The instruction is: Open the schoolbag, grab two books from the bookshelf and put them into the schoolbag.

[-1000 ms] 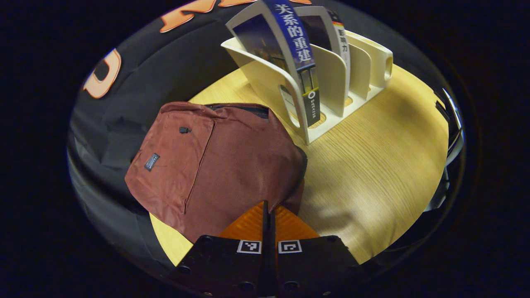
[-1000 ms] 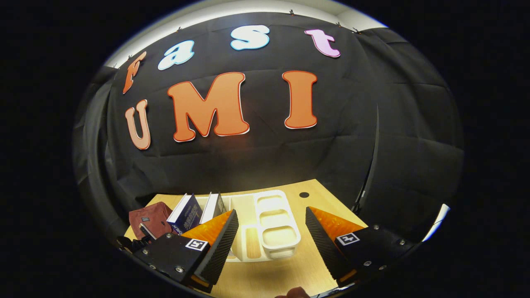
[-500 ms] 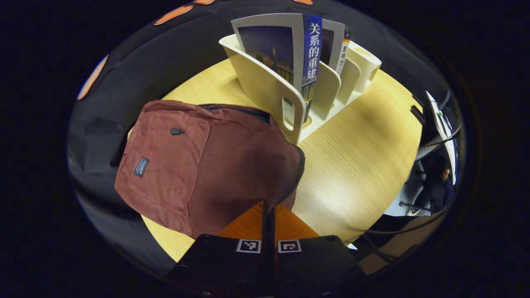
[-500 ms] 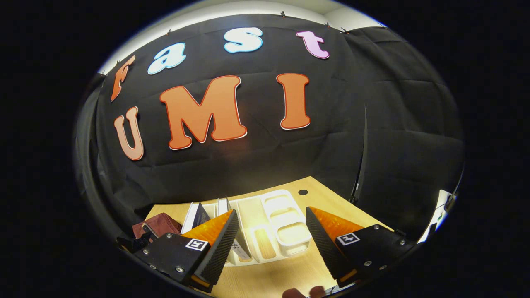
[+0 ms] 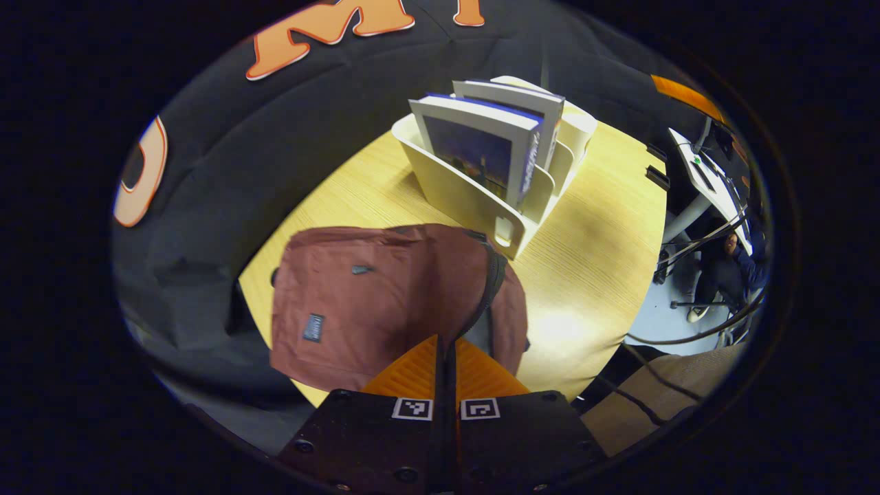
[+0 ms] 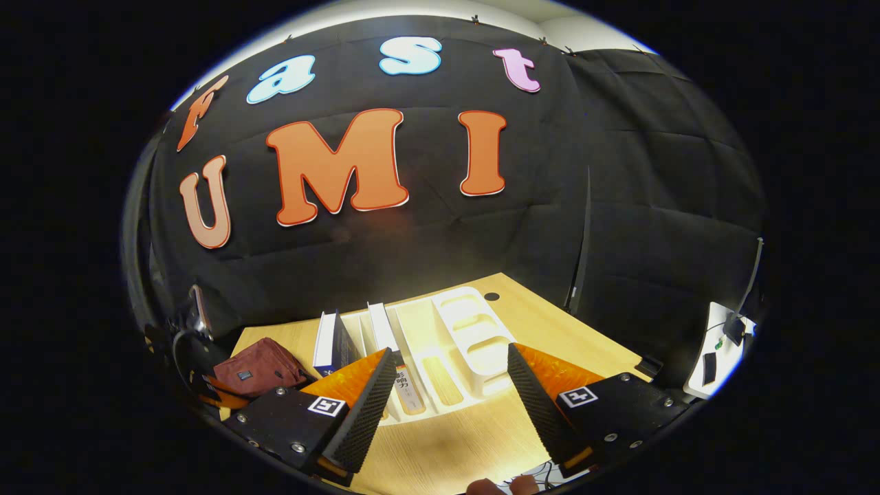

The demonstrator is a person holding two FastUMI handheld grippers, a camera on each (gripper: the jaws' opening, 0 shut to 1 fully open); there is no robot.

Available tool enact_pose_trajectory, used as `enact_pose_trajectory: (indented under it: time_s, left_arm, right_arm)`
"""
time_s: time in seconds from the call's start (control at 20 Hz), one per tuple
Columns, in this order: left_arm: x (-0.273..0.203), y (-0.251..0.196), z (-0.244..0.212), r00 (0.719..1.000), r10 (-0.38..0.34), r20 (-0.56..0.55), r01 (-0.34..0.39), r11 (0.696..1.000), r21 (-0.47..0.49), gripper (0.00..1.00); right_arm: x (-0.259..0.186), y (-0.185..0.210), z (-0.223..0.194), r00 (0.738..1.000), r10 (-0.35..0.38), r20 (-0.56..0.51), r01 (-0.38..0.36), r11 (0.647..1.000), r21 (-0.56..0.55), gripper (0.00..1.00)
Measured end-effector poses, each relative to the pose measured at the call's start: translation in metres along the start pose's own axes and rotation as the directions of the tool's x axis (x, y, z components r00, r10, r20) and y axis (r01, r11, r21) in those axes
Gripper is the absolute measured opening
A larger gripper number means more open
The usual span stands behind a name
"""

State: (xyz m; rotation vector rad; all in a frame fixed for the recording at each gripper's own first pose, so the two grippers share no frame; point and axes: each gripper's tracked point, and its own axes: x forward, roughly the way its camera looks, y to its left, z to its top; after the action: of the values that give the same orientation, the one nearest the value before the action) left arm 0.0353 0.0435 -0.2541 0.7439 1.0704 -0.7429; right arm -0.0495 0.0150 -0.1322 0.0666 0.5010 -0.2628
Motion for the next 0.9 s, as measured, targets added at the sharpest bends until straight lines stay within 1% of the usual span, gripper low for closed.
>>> enact_pose_trajectory:
  time_s: [0.15,0.35,0.45,0.6,0.7,0.8,0.85,0.9]
  left_arm:
    - [-0.018,0.036,0.01,0.998,0.062,0.015,-0.062,0.998,0.013,0.01]
    - [-0.037,0.065,0.031,0.993,0.113,0.046,-0.115,0.993,0.037,0.01]
    - [-0.045,0.077,0.043,0.989,0.136,0.064,-0.138,0.99,0.027,0.01]
    - [-0.05,0.084,0.052,0.986,0.15,0.078,-0.152,0.988,0.021,0.01]
    - [-0.049,0.081,0.054,0.987,0.14,0.078,-0.143,0.989,0.025,0.01]
    - [-0.046,0.077,0.053,0.991,0.115,0.07,-0.116,0.993,0.016,0.01]
    - [-0.043,0.076,0.05,0.992,0.107,0.066,-0.108,0.994,0.01,0.01]
    - [-0.04,0.076,0.049,0.992,0.105,0.063,-0.106,0.994,0.007,0.01]
  right_arm:
    - [-0.006,-0.004,-0.01,0.999,-0.028,-0.031,0.027,0.999,-0.041,0.97]
    - [-0.011,0.0,-0.017,0.997,0.001,-0.076,-0.006,0.998,-0.062,0.97]
    - [-0.013,0.001,-0.02,0.995,0.013,-0.102,-0.021,0.997,-0.074,0.97]
    - [-0.017,-0.003,-0.018,0.993,0.014,-0.117,-0.025,0.995,-0.099,0.97]
    - [-0.017,-0.001,-0.012,0.992,0.025,-0.122,-0.037,0.994,-0.101,0.97]
    - [-0.016,0.011,-0.001,0.988,0.065,-0.141,-0.078,0.993,-0.086,0.97]
    - [-0.015,0.021,0.01,0.984,0.098,-0.146,-0.111,0.99,-0.086,0.97]
    - [-0.014,0.031,0.021,0.981,0.118,-0.153,-0.135,0.985,-0.105,0.97]
